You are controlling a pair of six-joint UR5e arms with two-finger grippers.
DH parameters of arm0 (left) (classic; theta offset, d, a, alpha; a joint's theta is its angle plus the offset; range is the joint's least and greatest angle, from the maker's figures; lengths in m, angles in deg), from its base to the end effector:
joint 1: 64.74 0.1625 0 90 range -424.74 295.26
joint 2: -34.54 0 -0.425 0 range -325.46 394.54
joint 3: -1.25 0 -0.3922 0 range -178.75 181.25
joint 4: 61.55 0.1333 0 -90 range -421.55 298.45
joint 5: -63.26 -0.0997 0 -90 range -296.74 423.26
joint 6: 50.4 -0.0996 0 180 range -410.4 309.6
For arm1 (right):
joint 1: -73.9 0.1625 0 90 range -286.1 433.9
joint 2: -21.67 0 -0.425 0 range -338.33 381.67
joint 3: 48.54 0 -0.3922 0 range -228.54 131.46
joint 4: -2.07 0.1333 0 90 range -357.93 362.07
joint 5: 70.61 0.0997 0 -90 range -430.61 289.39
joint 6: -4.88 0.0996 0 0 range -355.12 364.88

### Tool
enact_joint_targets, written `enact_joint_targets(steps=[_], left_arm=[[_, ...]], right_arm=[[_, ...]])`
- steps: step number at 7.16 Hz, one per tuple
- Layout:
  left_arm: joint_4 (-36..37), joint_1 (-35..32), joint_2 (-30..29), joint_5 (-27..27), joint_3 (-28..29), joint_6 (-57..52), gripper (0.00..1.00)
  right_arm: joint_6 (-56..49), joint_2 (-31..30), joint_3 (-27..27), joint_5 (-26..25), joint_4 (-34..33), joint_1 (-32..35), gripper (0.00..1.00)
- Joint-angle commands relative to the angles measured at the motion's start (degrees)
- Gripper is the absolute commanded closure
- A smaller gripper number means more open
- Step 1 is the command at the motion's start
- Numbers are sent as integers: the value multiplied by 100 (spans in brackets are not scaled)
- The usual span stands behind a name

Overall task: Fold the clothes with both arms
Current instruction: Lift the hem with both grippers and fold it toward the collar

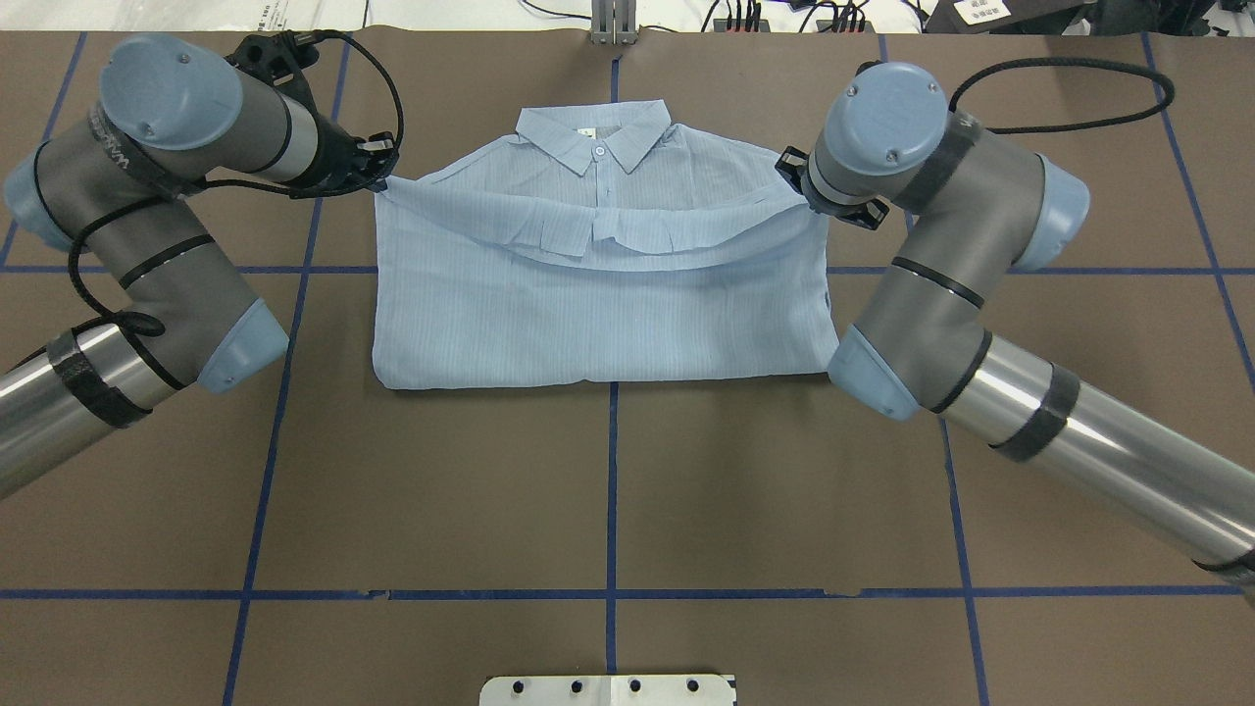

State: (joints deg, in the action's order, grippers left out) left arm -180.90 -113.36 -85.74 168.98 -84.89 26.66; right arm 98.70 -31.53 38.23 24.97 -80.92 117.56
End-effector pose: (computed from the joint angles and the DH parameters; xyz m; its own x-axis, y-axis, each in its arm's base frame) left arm 0.3835 -0.5962 0.3265 0.4910 -0.2312 -0.8399 0.4763 0.8785 0.0366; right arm -0.4367 -0.5876 0.2964 0.5055 0.5741 0.6441 -0.6765 0.7271 -0.1170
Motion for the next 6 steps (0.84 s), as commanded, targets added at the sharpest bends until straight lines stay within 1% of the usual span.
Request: enact_joint_targets(steps=[1, 2, 3, 5, 6], left_arm=[[-761, -25, -13, -252, 692, -77, 100], [-1304, -16, -57, -350, 1061, -43, 100], [-1414, -7, -57, -350, 1204, -86, 100], [-1388, 2, -398, -333, 1712, -130, 100], [-1380, 10, -530, -316, 1889, -130, 100]], right_arm=[[-39, 616, -1333, 109, 684, 212, 100], [-39, 696, -1712, 110, 1027, 231, 100], [-65, 732, -1907, 110, 1161, 222, 100], [-222, 741, -1997, 93, 1162, 239, 100], [-354, 741, -2006, 93, 1153, 361, 100]])
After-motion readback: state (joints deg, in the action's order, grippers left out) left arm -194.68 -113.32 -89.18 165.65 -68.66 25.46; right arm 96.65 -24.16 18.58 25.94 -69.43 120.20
